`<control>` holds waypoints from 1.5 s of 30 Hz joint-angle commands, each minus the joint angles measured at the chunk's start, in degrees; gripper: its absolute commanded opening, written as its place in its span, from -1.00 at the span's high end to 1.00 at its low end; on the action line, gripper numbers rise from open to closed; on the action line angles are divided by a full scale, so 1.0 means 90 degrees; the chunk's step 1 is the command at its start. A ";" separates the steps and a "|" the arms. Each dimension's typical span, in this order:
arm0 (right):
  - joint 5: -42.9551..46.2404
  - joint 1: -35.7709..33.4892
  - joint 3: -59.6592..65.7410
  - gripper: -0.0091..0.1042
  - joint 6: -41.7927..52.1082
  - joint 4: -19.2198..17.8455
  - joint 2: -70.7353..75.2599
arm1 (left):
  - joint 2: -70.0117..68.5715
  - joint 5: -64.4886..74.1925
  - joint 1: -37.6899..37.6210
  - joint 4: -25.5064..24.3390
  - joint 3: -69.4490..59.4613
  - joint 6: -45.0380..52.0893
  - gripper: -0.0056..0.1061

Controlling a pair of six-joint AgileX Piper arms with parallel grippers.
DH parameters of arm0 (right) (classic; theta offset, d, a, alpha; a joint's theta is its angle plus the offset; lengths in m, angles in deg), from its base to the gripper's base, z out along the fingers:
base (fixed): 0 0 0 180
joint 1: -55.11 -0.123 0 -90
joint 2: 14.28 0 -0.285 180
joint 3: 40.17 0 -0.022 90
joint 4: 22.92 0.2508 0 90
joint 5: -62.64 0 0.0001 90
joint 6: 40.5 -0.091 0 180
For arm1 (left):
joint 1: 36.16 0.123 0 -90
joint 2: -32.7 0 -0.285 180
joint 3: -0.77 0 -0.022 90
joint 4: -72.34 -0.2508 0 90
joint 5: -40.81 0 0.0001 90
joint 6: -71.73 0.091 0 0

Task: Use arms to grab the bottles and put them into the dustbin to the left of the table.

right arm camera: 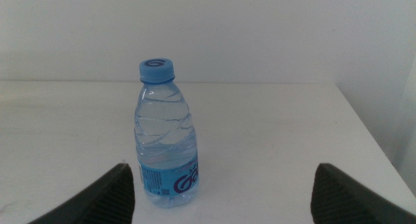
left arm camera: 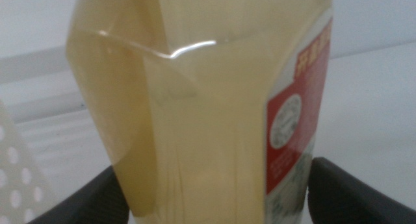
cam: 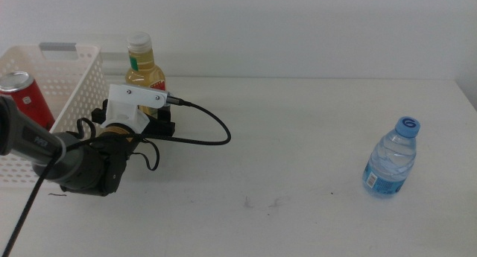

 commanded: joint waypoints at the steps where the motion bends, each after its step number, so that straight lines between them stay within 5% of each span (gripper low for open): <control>1: 0.0068 0.0050 0.0023 -0.76 0.0019 -0.0032 0.0029 | -0.0018 -0.0083 -0.0019 -0.0352 0.0043 -0.0324 -0.78; 7: 0.0068 0.0050 0.0023 -0.76 0.0019 -0.0032 0.0029 | -0.0018 -0.0083 -0.0019 -0.1310 0.0072 -0.1385 -0.78; 16: 0.0068 0.0050 0.0023 -0.76 0.0019 -0.0032 0.0029 | -0.0336 0.0030 0.0083 -0.1697 -0.0239 -0.1624 -0.78; 23: 0.0068 0.0050 0.0023 -0.76 0.0019 -0.0032 0.0029 | -0.0529 0.0316 0.0411 -0.3036 -0.0307 -0.2312 -0.78; 32: 0.0068 0.0050 0.0023 -0.76 0.0019 -0.0032 0.0029 | -0.0286 -0.0330 0.0498 -0.2634 -0.0207 -0.2192 -0.78; 45: 0.0068 0.0050 0.0023 -0.76 0.0019 -0.0032 0.0029 | 0.0558 -0.0433 0.0486 -0.2734 0.0679 -0.2345 -0.76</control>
